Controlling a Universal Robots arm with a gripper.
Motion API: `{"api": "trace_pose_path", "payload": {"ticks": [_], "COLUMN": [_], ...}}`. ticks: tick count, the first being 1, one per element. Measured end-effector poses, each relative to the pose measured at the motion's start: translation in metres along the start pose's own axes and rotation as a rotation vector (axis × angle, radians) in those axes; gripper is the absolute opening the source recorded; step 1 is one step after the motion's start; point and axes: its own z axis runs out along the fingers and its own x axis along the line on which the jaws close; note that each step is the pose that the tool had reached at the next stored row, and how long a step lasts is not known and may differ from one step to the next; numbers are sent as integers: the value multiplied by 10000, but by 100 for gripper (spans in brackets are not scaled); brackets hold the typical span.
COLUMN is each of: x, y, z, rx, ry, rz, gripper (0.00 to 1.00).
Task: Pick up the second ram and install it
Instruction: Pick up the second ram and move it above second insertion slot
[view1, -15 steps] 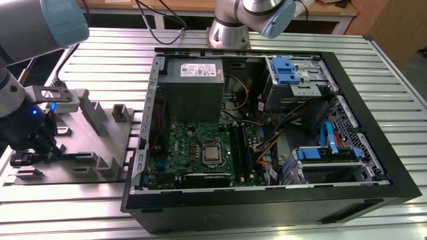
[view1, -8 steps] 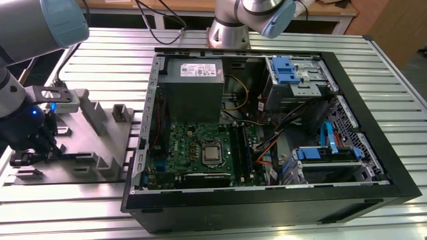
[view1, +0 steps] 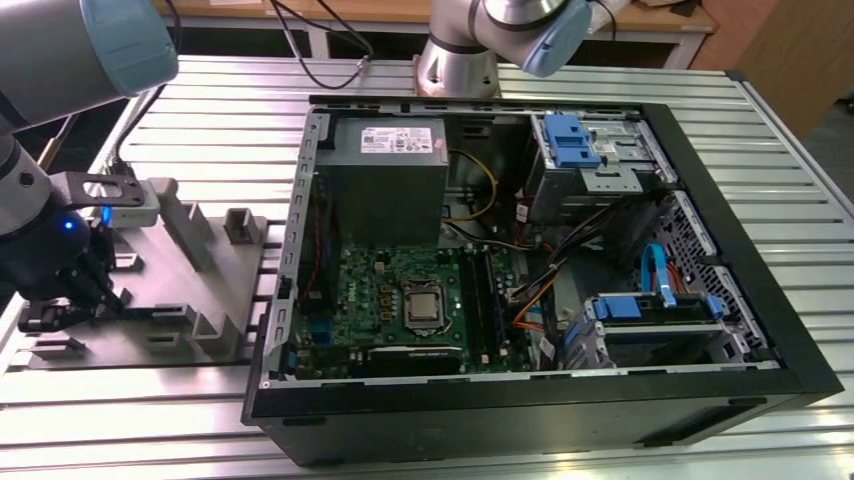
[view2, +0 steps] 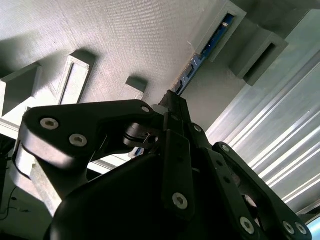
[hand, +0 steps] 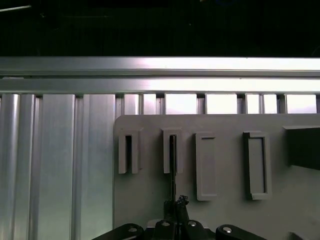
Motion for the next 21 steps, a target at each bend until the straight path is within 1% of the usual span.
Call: {"api": "trace_pose_path", "payload": {"ticks": [9,12,18,21], "x": [0,0,0,-1], "y": [0,0,0,1], "z": [0,1,2,-21], "rx": [1,-3,-3,-2], "ry": [-1,3,5,5], "rz": [16,-84,-119,-120], "gripper": [11,11,11,11]}}
